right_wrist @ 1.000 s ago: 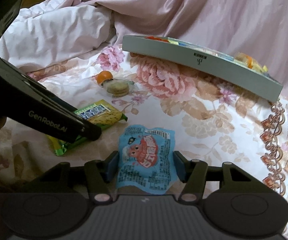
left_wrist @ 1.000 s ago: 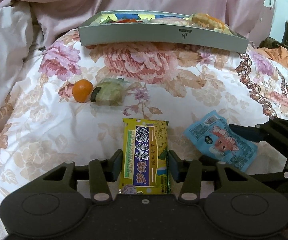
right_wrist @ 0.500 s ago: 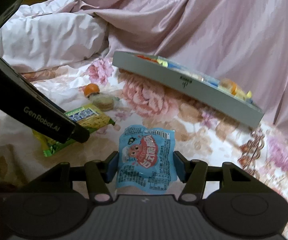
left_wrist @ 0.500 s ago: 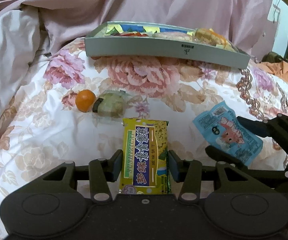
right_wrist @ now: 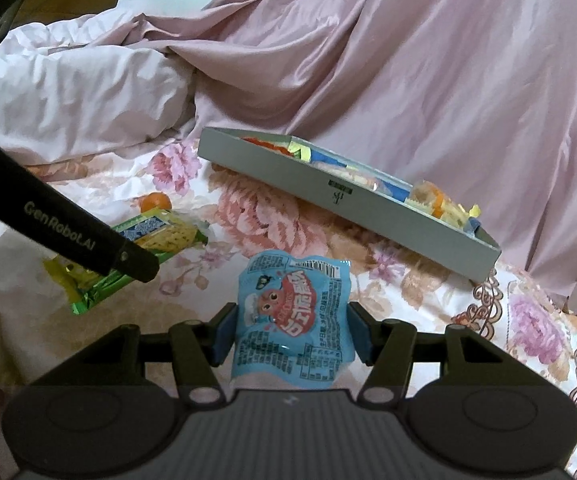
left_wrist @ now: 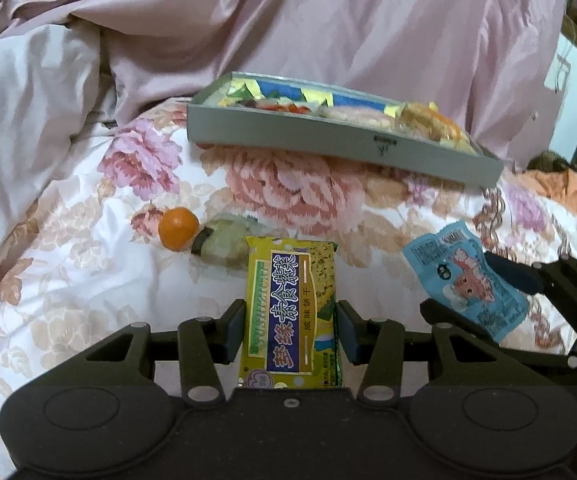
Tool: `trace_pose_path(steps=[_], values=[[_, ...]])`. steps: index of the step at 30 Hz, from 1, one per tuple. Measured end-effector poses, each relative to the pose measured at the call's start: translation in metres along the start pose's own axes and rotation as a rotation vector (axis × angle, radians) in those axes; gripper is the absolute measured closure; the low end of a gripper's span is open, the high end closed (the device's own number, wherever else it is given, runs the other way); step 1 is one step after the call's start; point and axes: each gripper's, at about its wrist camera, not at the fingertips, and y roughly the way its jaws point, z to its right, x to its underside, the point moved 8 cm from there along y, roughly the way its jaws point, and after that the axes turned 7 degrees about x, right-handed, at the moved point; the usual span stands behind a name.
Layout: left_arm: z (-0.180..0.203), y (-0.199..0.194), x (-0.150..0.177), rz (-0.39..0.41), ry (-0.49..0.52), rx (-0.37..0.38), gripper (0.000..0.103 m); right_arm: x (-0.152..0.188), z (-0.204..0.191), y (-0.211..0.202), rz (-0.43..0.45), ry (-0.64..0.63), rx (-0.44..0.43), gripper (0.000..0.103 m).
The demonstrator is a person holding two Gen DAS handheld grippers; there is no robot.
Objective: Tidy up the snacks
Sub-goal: 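Lift the stick pack and blue pouch and carry both toward the grey tray, then lower the stick pack and blue pouch into the tray and open both grippers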
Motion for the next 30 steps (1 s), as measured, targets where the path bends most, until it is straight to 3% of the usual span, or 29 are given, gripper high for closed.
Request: trace_pose_path(steps=[20,30], values=[[0.011,0.011,-0.106,0.184,-0.023,-0.005,0.053,-0.044,0.046,0.015,0.141,0.015,0.104,0.04],[0.01,0.037,-0.167,0.244,-0.036,-0.018,0.053,-0.08,0.087,0.049,0.197,0.069,0.159,0.04]])
